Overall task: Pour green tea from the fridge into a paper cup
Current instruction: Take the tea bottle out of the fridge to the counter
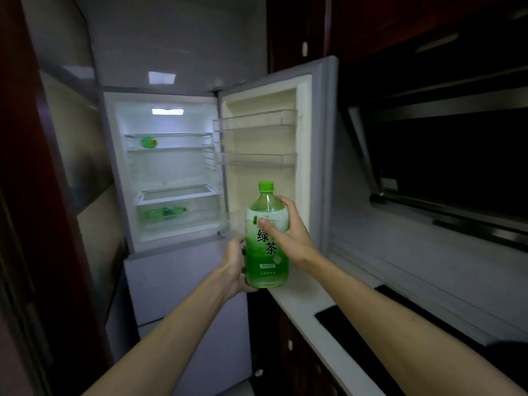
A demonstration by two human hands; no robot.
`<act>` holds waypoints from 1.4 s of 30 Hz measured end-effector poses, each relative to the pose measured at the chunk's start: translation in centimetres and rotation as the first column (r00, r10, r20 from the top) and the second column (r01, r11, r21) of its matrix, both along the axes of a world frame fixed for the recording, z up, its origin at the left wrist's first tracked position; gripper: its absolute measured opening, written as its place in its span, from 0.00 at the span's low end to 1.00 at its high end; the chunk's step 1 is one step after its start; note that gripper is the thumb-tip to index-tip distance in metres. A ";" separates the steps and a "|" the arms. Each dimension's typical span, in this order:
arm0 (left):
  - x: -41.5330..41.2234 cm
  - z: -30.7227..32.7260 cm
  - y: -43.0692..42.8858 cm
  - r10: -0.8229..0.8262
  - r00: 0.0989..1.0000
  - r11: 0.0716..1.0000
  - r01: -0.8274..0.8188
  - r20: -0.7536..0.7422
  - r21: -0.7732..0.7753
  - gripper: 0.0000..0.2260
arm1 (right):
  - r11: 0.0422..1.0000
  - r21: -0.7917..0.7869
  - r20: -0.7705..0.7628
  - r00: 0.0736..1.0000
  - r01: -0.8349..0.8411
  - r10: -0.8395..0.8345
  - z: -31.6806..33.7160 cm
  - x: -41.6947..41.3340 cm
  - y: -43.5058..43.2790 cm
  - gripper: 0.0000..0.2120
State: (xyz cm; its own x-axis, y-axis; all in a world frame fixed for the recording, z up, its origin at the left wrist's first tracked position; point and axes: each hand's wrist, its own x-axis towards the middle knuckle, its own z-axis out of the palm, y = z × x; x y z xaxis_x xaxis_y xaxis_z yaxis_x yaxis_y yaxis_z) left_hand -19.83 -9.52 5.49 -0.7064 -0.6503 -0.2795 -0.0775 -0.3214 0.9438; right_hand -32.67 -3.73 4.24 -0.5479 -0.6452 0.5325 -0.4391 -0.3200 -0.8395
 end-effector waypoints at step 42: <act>-11.9 -13.3 59.2 -0.865 0.495 0.500 0.865 0.084 0.046 0.16 | 0.446 0.242 -0.046 0.469 0.862 -0.882 -10.4 3.5 68.1 0.31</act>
